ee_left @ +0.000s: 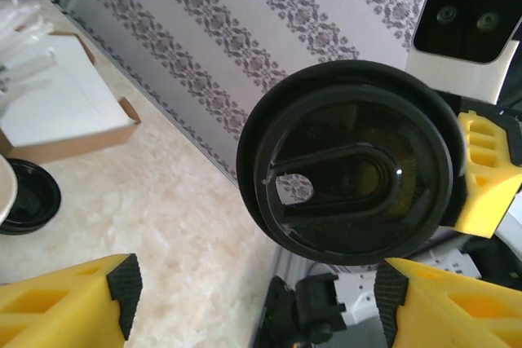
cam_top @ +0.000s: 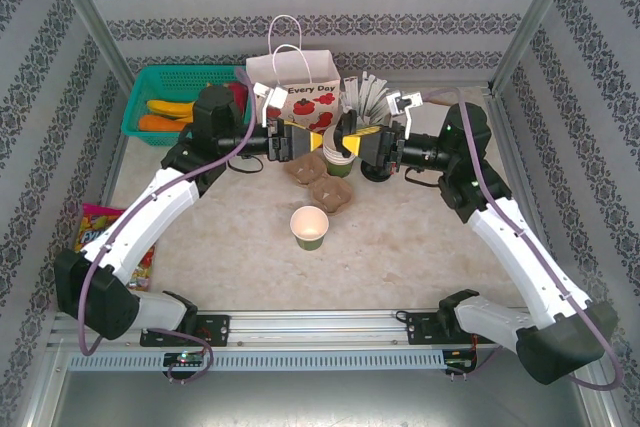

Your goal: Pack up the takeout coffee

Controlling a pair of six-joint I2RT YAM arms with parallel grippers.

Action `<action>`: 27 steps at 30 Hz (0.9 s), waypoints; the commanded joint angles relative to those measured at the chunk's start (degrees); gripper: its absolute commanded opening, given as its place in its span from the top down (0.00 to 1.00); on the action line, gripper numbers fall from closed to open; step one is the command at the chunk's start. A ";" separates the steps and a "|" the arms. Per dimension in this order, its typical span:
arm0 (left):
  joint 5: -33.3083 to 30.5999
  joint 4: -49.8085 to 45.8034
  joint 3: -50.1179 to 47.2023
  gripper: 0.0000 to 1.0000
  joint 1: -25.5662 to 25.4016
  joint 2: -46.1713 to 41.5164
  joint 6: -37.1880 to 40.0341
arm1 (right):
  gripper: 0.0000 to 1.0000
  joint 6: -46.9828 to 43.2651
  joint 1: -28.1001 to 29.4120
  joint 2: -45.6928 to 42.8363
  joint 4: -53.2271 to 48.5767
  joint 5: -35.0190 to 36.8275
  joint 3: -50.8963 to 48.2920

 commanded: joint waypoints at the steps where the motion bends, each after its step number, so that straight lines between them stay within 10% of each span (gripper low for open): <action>1: 6.96 -0.01 3.38 0.27 0.56 1.03 0.52 | 0.96 -1.06 1.55 0.74 1.67 -4.10 2.62; 27: 10.23 10.06 1.08 0.60 0.62 1.09 -10.35 | 0.98 -10.08 7.61 1.04 4.45 -0.65 3.23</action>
